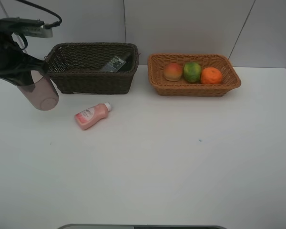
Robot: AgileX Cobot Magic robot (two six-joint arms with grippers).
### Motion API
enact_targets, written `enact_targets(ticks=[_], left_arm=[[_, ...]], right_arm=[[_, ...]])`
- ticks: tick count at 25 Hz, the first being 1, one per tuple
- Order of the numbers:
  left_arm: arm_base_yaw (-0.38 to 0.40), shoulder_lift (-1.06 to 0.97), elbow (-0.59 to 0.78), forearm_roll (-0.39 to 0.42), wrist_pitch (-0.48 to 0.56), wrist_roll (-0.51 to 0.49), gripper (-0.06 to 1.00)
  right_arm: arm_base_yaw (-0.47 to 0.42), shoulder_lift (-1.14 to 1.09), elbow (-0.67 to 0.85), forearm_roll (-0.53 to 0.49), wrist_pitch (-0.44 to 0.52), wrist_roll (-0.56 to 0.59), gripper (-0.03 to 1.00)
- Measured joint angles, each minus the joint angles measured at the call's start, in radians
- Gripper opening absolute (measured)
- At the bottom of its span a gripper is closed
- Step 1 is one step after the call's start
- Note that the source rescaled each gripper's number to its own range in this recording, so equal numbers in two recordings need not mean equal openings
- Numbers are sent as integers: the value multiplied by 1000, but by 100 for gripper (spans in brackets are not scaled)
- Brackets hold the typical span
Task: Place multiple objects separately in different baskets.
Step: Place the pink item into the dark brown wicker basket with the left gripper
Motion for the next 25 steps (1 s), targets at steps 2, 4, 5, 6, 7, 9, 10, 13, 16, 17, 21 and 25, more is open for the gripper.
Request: enact_targets(ticks=[2, 4, 5, 6, 7, 9, 10, 13, 16, 17, 21, 25], left_arm=[[0, 0, -62, 8, 21, -35, 0], [0, 2, -125, 21, 42, -71, 0], [0, 6, -157, 28, 46, -87, 0], [0, 13, -188, 37, 51, -102, 0], [0, 24, -217, 43, 52, -111, 0], [-1, 53, -263, 53, 41, -123, 0], [-4, 71, -282, 59, 29, -127, 0], [-19, 119, -319, 77, -38, -132, 0], [-23, 172, -334, 83, -142, -133, 0], [-23, 188, -335, 85, -177, -133, 0], [-23, 265, -335, 87, -268, -133, 0], [-23, 329, -335, 89, -355, -134, 0]], right_arm=[[0, 0, 0, 0, 0, 0, 100], [0, 0, 0, 0, 0, 0, 100], [0, 0, 0, 0, 0, 0, 100], [0, 0, 0, 0, 0, 0, 100], [0, 0, 0, 0, 0, 0, 100], [0, 0, 0, 0, 0, 0, 100], [0, 0, 0, 0, 0, 0, 100], [0, 0, 0, 0, 0, 0, 100], [0, 0, 0, 0, 0, 0, 100], [0, 0, 0, 0, 0, 0, 100], [0, 0, 0, 0, 0, 0, 100], [0, 0, 0, 0, 0, 0, 100]])
